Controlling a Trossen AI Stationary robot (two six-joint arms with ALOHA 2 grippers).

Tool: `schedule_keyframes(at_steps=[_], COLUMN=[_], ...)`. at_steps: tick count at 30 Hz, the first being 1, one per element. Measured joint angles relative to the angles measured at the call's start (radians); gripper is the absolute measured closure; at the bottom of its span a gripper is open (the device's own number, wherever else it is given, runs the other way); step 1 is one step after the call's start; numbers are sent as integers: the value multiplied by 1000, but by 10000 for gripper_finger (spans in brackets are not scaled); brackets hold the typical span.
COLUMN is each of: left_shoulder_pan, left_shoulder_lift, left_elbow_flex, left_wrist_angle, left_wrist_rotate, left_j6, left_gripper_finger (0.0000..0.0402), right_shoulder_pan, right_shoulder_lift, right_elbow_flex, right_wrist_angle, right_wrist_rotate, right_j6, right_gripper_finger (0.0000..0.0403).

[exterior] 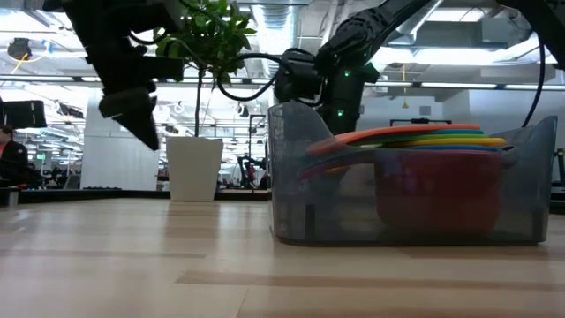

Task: Nest measuring cups in basket
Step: Stack the dark blue measuring cup on top of the orange measuring cup in the black bin

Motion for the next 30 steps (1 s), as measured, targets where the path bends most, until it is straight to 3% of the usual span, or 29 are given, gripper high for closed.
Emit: schedule_keyframes(at_steps=[4, 9, 14, 20, 30], left_shoulder_pan=[-2, -17, -22, -22, -22], left_shoulder_lift=[-10, -18, -18, -18, -17], left_elbow_flex=[0, 0, 0, 0, 0], left_wrist_angle=[-105, -213, -222, -214, -208], left_wrist_rotate=[1, -2, -22, -51, -95], left_j6=[-104, -211, -246, -246, -212], left_gripper_finger=[297, 307, 310, 310, 310], right_shoulder_pan=[1, 14, 70, 159, 353], right_shoulder_lift=[-12, -17, -18, -18, -36], right_elbow_flex=[2, 50, 87, 120, 312], right_wrist_angle=[-81, -351, -619, -856, -885], right_wrist_rotate=[-1, -6, 75, 97, 75], right_j6=[-15, 25, 86, 221, 489], right_gripper_finger=[392, 394, 394, 394, 394])
